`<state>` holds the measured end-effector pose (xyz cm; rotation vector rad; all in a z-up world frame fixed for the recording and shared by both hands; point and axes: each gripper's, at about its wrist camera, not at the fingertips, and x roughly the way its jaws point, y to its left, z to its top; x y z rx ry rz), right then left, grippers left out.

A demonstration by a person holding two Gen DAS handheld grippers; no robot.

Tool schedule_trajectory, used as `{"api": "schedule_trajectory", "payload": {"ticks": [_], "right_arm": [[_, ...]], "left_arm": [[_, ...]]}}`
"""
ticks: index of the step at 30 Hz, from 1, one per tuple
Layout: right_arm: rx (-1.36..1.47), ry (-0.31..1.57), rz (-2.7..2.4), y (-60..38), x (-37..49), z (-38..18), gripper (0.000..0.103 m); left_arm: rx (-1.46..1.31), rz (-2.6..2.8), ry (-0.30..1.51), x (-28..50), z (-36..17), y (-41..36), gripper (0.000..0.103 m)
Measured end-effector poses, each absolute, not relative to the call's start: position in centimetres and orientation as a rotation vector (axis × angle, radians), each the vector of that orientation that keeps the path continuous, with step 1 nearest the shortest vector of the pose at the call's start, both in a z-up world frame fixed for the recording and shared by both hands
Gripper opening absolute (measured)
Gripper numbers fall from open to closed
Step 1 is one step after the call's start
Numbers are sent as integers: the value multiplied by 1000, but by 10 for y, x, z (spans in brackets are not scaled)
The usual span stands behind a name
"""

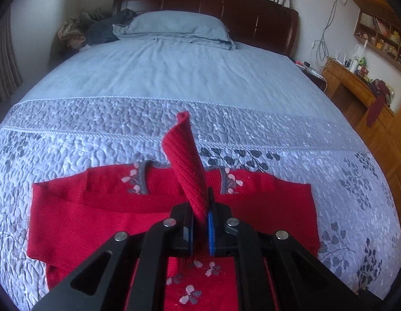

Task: Fold small clothes
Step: 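Lift the held sleeve and carry it across the chest with the left tool, then lay the sleeve on the folded sleeve and open the left tool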

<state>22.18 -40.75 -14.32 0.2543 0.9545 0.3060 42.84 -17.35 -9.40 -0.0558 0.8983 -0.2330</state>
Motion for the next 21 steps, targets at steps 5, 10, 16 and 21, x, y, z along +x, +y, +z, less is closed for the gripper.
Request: {"api": "schedule_trajectory", "payload": {"ticks": [5,10,16,21], "right_arm": [[280,971,301,-413,225,-149,78],[291,978,295,-417,227,-153,78],[296,993,289,-418,229,-159,78],[292,1009,289,-416,231,-165,78]], "left_arm": [[-13,-242,949,422,-130,-201,8],[18,-240,976,417,-157,-217,8],[37,-259,1069,415,-186,-229,15],[72,-306,1080,399,-180,-230,53]]}}
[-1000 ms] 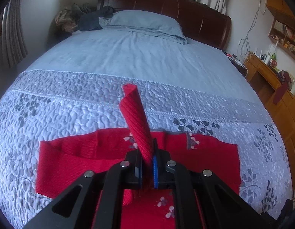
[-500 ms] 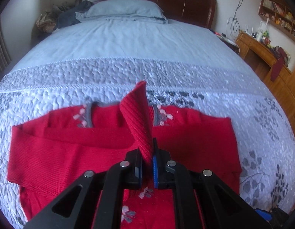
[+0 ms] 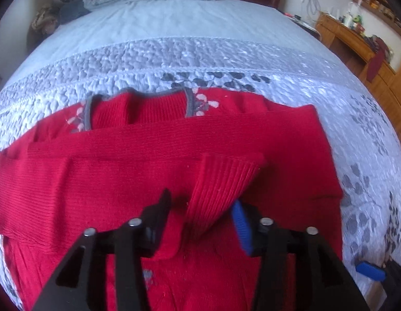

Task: Fold small clothes
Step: 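Lay the sleeve on the folded sleeve and open the left tool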

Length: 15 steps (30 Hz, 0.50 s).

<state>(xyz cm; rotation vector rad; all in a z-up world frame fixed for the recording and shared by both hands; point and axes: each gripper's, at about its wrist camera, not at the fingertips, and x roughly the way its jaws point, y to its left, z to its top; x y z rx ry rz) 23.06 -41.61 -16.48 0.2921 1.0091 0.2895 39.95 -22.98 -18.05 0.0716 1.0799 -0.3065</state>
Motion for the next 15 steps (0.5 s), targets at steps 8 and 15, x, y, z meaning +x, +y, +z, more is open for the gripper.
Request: {"api": "schedule_trajectory", "payload": {"ticks": [8,15], "right_arm": [[336,1013,329,-415,230,-160,78],[445,1072,446,-390,285,-140,78]], "left_arm": [[69,-251,992,378,-127,-123,70],[140,48,1070,406,-154,-9,70]]}}
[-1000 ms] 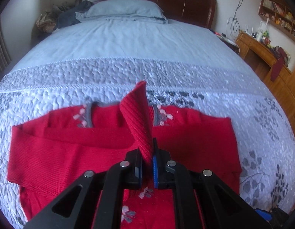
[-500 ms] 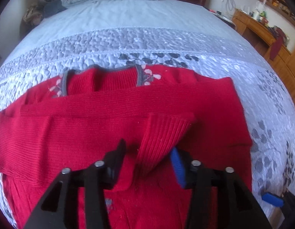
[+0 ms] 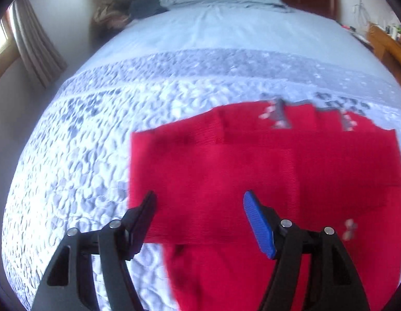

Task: Fold small clothes

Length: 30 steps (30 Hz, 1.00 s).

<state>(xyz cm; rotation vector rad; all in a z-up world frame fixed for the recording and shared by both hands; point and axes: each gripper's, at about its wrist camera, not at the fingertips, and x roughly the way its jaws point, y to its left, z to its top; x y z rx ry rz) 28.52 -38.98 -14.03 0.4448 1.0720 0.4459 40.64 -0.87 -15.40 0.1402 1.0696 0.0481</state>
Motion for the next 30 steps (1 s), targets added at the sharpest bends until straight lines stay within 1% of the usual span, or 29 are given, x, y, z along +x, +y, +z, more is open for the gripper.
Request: {"api": "schedule_trajectory", "payload": {"ticks": [2,6,8,9,10,12,15,20,21,24,26,30], "right_arm": [[479,1140,449,-377,318,-145,77],[532,1242,448,-361,357,-163,64],[564,1290,455,-353,369,-174,61],[564,1302,452,-349,371,-177,48],[550,1318,446,-344,374,-182,30],[534,1325,464,-335,377,-185,10],[506,1291,462,-332,378,-176,7],[387,1164,476,-340,378,-123,6],[340,1130,465,-344,376,-107,6],[257,1068,440,-355,369,-83,6],[245,1072,423,-367,367,-85,6],[260,1183,360,-387,371,-132,8]], "left_arm": [[129,49,1094,409,-164,0,70],[44,22,1142,411,-185,14,70],[12,10,1126,408,-192,17,71],[2,4,1118,407,-193,19,71],[-5,-2,1112,405,-193,20,71],[-11,-13,1108,404,-191,22,71],[-7,-21,1087,399,-179,25,71],[-40,12,1000,401,-149,36,74],[-43,20,988,402,-146,36,74],[-20,25,981,407,-143,31,74],[28,35,999,410,-150,21,74],[88,74,1071,414,-178,9,74]]}}
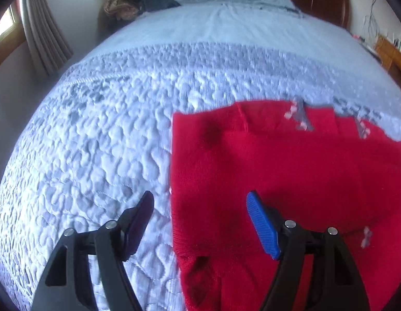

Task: Fold small clothes

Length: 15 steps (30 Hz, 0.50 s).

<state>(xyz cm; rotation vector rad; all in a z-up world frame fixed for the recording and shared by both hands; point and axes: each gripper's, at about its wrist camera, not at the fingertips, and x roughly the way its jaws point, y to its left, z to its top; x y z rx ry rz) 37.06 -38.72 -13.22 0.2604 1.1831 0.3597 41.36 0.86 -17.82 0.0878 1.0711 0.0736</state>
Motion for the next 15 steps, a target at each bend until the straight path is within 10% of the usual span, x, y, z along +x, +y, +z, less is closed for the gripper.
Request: {"api": "schedule_trajectory", "payload": {"ticks": [4,15], "right_arm": [[254,1266,311,-397,373,-173,38],[412,1244,314,-432,399,-165,52]], "left_arm": [[75,95,1117,415,-197,11,76],[-17,91,1096,438,-178,30,76]]}}
